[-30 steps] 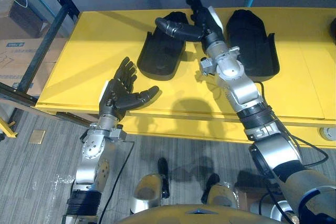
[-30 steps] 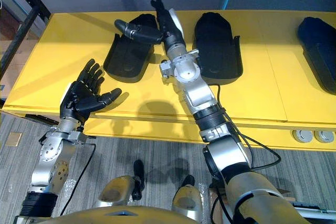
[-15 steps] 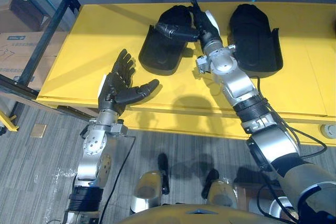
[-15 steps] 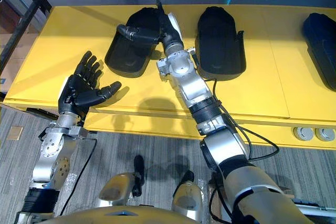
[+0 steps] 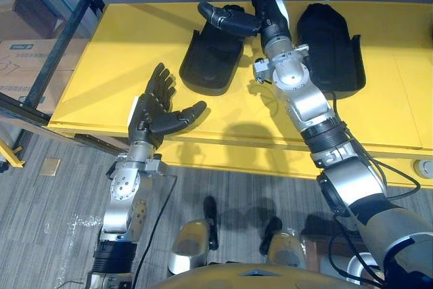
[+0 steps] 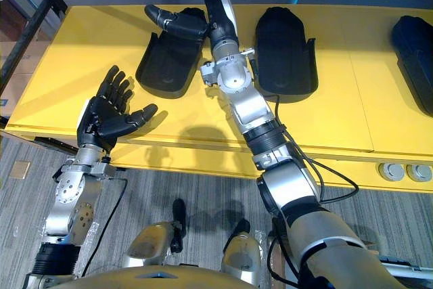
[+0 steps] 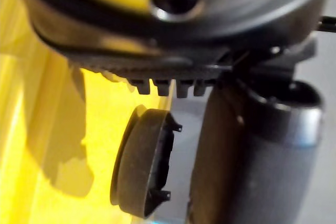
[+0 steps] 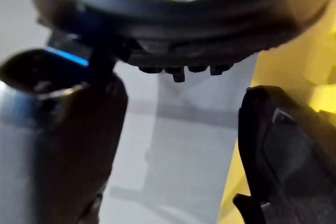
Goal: Walk over and take three plastic housings, then place them on the shelf
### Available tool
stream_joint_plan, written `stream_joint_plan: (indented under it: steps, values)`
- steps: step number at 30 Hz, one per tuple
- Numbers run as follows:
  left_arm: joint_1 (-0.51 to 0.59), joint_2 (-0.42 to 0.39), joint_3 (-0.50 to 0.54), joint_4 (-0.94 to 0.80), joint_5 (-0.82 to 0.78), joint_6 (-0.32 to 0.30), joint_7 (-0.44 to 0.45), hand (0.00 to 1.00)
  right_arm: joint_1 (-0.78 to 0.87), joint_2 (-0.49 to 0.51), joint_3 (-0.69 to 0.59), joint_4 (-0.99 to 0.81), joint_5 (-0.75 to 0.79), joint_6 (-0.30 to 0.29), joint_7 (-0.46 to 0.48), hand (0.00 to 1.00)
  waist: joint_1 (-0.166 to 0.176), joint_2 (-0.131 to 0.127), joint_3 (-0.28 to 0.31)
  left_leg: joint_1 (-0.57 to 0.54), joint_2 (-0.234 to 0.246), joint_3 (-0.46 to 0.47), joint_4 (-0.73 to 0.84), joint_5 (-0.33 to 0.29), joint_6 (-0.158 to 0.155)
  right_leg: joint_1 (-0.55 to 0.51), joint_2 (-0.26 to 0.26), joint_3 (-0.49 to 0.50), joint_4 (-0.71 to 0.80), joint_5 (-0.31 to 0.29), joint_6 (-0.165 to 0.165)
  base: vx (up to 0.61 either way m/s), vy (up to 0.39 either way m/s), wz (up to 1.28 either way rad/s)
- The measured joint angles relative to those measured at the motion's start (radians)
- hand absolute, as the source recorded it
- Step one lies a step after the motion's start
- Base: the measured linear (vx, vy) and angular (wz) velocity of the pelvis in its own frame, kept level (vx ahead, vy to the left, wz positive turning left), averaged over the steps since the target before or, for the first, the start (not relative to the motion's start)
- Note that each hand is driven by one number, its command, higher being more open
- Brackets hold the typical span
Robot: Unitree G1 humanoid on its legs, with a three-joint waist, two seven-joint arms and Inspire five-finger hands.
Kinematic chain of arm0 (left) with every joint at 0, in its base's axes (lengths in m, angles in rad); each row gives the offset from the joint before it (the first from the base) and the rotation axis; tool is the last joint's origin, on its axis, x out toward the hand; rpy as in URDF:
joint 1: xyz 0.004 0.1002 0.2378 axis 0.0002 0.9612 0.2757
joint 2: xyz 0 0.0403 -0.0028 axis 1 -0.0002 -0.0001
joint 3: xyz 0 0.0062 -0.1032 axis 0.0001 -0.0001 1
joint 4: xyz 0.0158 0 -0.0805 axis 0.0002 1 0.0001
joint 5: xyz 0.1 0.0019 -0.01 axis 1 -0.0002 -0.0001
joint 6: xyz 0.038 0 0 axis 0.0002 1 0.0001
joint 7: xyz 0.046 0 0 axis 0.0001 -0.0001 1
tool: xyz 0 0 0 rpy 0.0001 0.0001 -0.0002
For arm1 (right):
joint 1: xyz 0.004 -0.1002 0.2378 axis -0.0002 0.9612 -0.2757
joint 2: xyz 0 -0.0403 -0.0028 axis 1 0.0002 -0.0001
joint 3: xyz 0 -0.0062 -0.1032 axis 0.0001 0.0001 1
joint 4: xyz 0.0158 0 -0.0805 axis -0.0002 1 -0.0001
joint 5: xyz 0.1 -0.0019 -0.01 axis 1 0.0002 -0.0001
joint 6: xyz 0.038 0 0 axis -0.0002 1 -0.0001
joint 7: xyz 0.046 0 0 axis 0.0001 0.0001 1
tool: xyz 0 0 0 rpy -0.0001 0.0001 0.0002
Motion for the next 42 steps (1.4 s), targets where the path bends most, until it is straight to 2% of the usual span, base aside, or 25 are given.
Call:
stream_joint_plan:
  steps: [9, 19, 23, 31, 42]
  values:
    - [-0.01, 0.0, -0.02, -0.021, -0.013, 0.0, 0.0, 1.0, -0.045, -0.002, -0.047, 0.171, 0.048, 0.015, 0.006, 1.0, 0.004, 0.003, 0.022, -0.002, -0.002, 0.002, -0.002, 0.003, -0.003, -0.016, -0.012, 0.0, 0.029, -0.014, -0.002, 0.0, 0.0, 0.0]
    - [-0.015, 0.0, -0.039, -0.038, -0.014, 0.0, 0.001, 1.0, -0.123, -0.008, -0.041, 0.256, 0.048, 0.006, 0.1, 1.0, 0.019, 0.004, 0.023, -0.003, -0.002, 0.0, -0.005, 0.003, -0.004, -0.02, -0.017, -0.003, 0.038, -0.023, -0.002, 0.0, -0.001, 0.0]
    - [-0.05, 0.005, -0.038, -0.038, -0.014, -0.003, -0.004, 1.0, -0.167, -0.013, -0.003, 0.321, 0.053, -0.012, 0.14, 1.0, 0.022, 0.005, 0.024, -0.017, -0.005, -0.005, 0.0, 0.007, -0.005, -0.038, -0.027, -0.01, 0.061, -0.032, -0.003, -0.01, 0.0, 0.07]
    - [-0.124, 0.049, -0.043, 0.045, -0.049, -0.005, -0.042, 1.0, -0.228, -0.018, 0.025, 0.347, 0.058, -0.016, 0.17, 1.0, 0.028, 0.022, 0.032, -0.03, -0.001, -0.005, 0.005, 0.011, -0.008, -0.055, -0.027, -0.006, 0.08, -0.037, -0.007, 0.0, -0.001, 0.0]
    - [-0.128, 0.05, -0.061, 0.055, -0.057, -0.006, -0.108, 1.0, -0.23, -0.021, 0.037, 0.349, 0.056, -0.016, 0.164, 1.0, 0.048, 0.03, 0.036, -0.042, 0.013, 0.001, 0.024, 0.007, -0.015, -0.07, -0.021, -0.001, 0.1, -0.047, -0.015, 0.0, -0.001, -0.01]
